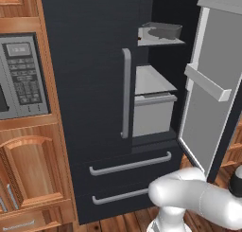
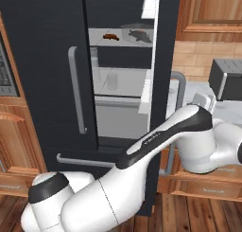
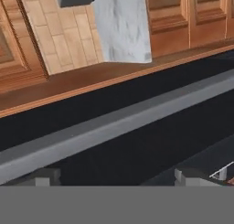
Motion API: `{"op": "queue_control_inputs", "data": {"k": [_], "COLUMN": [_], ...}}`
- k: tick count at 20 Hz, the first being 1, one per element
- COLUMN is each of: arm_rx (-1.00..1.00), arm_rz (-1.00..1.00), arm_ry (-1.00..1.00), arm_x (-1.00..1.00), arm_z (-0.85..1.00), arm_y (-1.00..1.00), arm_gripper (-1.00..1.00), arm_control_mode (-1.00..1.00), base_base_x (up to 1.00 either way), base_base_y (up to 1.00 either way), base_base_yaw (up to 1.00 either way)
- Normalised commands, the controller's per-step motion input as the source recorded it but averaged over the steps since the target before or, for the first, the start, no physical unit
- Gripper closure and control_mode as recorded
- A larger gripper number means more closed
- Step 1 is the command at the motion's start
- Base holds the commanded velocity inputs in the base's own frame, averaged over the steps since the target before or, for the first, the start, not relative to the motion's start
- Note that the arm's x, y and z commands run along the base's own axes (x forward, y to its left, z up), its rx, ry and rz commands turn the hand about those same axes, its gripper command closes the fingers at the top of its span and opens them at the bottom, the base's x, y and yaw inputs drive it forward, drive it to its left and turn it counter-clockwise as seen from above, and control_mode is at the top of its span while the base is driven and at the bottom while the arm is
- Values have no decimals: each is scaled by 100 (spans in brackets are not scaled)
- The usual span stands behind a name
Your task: Place the tupperware on the top shelf of the fridge. Make space for the tupperware among the existing items by rearranging them on the shelves if needed. Close the fridge door when finished.
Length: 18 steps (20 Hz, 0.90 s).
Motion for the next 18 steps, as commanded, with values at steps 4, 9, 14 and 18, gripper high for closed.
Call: {"op": "queue_control_inputs", "data": {"k": [4, 9, 14, 18], "arm_rx": [0, 4, 8, 8], "arm_rz": [13, 9, 8, 8], "arm_ry": [0, 0, 0, 0], "arm_x": [38, 49, 55, 56], "arm_z": [-42, -27, -16, -14], "arm_y": [-6, -19, -31, -27], "arm_gripper": [-100, -100, -100, -100], "arm_control_mode": [-100, -100, -100, -100], "base_base_x": [0, 0, 0, 0], "base_base_y": [0, 0, 0, 0], "base_base_yaw": [0, 0, 0, 0]}}
